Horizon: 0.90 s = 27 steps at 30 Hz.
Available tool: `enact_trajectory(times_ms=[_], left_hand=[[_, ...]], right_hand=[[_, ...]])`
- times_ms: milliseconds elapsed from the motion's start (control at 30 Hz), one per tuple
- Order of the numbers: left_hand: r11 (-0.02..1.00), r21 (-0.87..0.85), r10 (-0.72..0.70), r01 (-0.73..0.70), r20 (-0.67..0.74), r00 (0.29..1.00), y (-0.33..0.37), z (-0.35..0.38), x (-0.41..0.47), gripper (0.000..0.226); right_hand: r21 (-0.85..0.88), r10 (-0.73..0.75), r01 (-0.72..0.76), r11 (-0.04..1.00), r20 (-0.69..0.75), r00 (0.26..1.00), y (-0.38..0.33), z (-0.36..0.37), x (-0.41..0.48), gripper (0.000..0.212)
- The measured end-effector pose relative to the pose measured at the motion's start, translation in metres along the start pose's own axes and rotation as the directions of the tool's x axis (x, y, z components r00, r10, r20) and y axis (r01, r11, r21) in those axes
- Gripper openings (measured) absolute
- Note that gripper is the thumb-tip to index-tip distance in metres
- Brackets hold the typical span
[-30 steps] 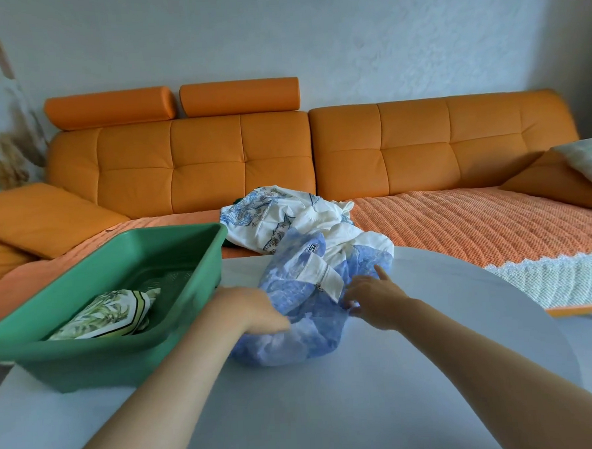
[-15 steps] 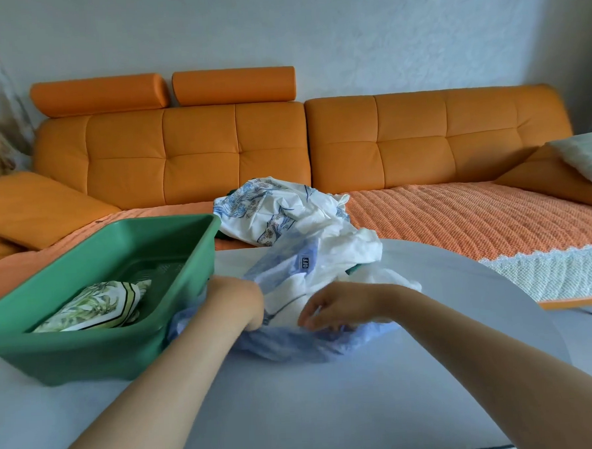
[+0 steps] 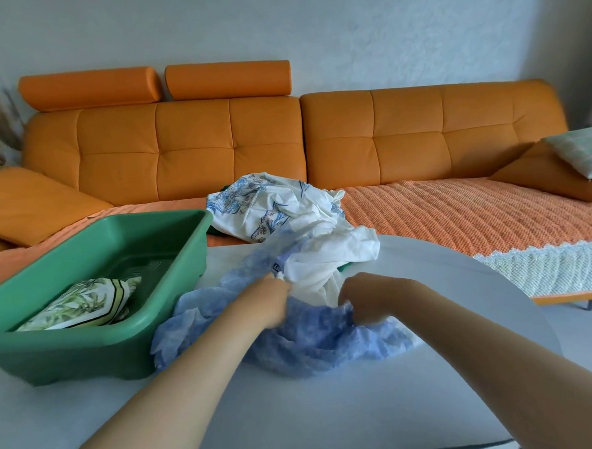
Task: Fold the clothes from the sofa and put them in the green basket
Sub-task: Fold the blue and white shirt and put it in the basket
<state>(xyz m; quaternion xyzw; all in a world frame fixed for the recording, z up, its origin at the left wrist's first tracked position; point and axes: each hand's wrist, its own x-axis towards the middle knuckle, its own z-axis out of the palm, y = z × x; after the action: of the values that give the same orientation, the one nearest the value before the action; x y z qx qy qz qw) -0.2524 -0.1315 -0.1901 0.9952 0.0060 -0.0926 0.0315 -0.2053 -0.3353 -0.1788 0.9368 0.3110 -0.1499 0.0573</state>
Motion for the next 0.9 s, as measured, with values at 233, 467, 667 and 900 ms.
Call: enact_trajectory(times_ms=[233,467,667,900], left_hand=[[0.969,0.024,-0.235,0.247,-0.234,0.943,-0.009,-0.027,0.005,0.04],[0.997,0.071,-0.011,0.024,-0.172,0.985,-0.006,-0.018,-0.004,0.049],[0.997,-0.029,0.08,-0.075,0.255,0.964,-0.004,-0.004,-0.016,0.112],[0.994,0.105,-0.032,0.003,0.281,0.959,0.002,0.002,-0.007,0.118]], right_hand=[[0.524,-0.243,-0.025,0.851,0.437,0.866,-0.034,-0.015,-0.02,0.023],[0.066,-0.08,0.115,0.991,-0.399,0.914,-0.016,-0.009,0.012,0.044],[-0.011,-0.01,0.01,1.0,-0.006,1.0,-0.01,0.004,0.022,0.07],[-0.128,0.154,-0.14,0.982,0.1,0.983,-0.007,-0.008,0.003,0.023]])
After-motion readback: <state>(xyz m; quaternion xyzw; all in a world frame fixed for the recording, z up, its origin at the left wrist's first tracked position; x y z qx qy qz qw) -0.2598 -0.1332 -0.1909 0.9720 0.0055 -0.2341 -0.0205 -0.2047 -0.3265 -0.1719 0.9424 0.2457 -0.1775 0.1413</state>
